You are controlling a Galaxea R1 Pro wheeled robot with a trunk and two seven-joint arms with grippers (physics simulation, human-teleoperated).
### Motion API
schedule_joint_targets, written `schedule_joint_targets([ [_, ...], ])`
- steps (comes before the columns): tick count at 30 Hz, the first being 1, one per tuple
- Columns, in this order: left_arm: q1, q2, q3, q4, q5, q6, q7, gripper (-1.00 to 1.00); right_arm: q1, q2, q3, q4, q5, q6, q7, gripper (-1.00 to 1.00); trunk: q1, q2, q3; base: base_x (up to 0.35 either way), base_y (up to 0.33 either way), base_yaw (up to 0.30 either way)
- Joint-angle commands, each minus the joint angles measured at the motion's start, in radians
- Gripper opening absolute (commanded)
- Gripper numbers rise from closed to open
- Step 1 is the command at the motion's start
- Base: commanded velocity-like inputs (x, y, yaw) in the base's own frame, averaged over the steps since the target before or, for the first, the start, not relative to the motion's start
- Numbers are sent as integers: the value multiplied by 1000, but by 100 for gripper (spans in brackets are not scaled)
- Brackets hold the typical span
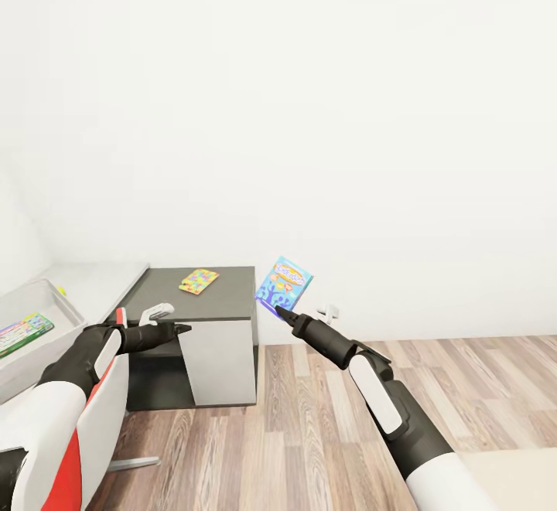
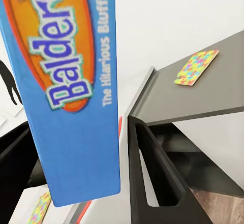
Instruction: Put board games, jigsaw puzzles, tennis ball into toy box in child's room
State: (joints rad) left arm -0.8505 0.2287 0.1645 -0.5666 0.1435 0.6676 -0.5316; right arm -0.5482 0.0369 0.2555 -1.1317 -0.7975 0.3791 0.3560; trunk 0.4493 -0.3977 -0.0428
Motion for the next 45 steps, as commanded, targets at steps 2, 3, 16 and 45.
schedule_joint_targets([
  [2,5,8,6,-32,10,17,-18,100,-1,0,-1,0,-8,6,0,-100,1,-2,-2,0,0,0],
  [3,10,18,7,-51,12,30,-44,100,-1,0,-1,0,-8,6,0,-100,1,-2,-2,0,0,0],
  [16,26,231,9,-112,11,132,-656,100,-1,0,-1,0,-8,7,1,-100,1,-2,-2,0,0,0],
  [45,46,264,38,-107,15,125,-787,100,-1,1,-2,-8,-9,7,-9,-100,1,-2,-11,58,0,82],
])
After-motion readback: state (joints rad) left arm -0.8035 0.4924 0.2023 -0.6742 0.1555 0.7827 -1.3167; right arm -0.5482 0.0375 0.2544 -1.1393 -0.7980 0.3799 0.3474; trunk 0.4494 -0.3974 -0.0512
